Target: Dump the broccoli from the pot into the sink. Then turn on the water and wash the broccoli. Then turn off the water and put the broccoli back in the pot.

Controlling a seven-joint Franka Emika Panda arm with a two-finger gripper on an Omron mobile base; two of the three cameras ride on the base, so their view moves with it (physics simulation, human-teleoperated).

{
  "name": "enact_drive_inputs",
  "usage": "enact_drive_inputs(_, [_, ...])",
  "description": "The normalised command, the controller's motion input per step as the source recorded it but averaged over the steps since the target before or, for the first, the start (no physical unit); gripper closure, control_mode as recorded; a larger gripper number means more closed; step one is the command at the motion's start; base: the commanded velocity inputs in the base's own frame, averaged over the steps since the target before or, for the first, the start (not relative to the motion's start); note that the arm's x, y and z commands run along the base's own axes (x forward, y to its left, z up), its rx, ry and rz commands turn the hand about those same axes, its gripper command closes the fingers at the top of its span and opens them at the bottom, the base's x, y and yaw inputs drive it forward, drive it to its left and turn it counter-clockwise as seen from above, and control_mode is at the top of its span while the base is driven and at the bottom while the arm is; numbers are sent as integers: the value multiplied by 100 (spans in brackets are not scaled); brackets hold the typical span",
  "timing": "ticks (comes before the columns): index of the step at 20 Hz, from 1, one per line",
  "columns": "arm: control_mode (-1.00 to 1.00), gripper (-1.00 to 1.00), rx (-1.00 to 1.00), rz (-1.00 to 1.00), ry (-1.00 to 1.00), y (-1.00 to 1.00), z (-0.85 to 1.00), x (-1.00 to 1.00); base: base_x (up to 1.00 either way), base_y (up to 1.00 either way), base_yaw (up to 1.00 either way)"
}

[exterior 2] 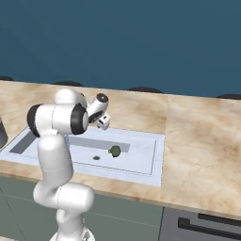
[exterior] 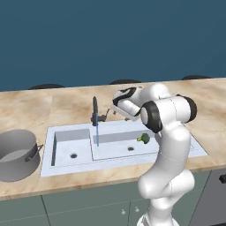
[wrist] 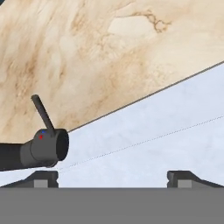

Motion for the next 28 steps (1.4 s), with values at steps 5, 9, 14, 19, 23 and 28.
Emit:
enact_drive_inputs(5, [-100, -100, 0, 0, 0, 0, -30, 27, 0, 0, 0])
enact_drive_inputs(9, [-100, -100, 0, 0, 0, 8, -13, 37, 0, 0, 0])
enact_drive_inputs(14, [-100, -100, 0, 0, 0, 15, -13, 48, 0, 0, 0])
enact_drive_inputs(19, [-100, -100, 0, 0, 0, 31, -10, 51, 0, 0, 0])
enact_drive_inputs(23, [-100, -100, 0, 0, 0, 38, -5, 47, 0, 0, 0])
enact_drive_inputs(28, [-100, -100, 0, 3, 0, 55, 0, 46, 0, 0, 0])
